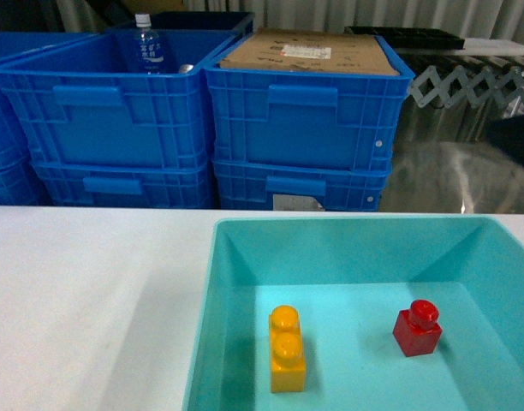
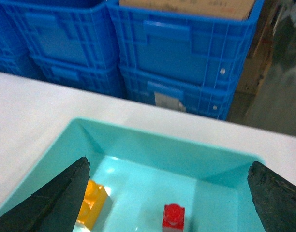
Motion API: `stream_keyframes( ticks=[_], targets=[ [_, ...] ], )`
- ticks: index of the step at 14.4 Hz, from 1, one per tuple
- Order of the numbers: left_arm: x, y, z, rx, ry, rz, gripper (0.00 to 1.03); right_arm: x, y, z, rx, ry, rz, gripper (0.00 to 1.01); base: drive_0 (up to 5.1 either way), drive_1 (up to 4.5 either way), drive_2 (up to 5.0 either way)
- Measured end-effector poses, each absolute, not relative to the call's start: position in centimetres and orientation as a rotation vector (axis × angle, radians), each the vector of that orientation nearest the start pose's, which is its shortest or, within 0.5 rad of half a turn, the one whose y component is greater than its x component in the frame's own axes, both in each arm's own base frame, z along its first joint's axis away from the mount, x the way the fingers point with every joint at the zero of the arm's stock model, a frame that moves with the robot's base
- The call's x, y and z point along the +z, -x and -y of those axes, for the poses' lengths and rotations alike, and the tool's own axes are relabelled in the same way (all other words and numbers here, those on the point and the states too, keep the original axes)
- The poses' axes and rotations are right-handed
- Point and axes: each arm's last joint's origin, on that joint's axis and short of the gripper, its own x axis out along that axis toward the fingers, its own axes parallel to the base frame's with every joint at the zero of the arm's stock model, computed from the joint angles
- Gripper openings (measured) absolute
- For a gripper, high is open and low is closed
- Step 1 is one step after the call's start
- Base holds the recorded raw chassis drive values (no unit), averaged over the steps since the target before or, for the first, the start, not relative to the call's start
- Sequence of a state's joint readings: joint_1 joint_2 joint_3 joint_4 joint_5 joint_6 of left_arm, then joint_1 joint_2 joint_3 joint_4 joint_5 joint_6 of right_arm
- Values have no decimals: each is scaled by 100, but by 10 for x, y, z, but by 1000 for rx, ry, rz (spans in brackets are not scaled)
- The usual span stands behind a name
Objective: Pick red block from blue box to shelf
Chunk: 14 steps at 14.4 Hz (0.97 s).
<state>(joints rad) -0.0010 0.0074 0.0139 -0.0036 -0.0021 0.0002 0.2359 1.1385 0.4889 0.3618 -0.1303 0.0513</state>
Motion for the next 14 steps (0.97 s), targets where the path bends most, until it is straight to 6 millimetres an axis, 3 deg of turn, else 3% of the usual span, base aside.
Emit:
stream_keyframes(
  ticks=[2,3,4,5,9,14],
  targets=[
    [167,-97,0,1,0,3,98,175,-249,-67,401,-7,-397,98,0,0,0],
    [167,-97,0,1,0,3,98,143,-256,-81,427,20,-483,98,0,0,0],
    [167,-97,0,1,0,3,98,127,-264,-88,432,33,-507,98,0,0,0],
    [167,-97,0,1,0,3,98,114,-272,-79,399,15,-522,98,0,0,0],
    [167,-97,0,0,0,3,98,105,-278,-69,367,-29,-526,98,0,0,0],
    [167,-97,0,0,0,3,98,108,-276,-86,431,-22,-510,98,0,0,0]
  ],
)
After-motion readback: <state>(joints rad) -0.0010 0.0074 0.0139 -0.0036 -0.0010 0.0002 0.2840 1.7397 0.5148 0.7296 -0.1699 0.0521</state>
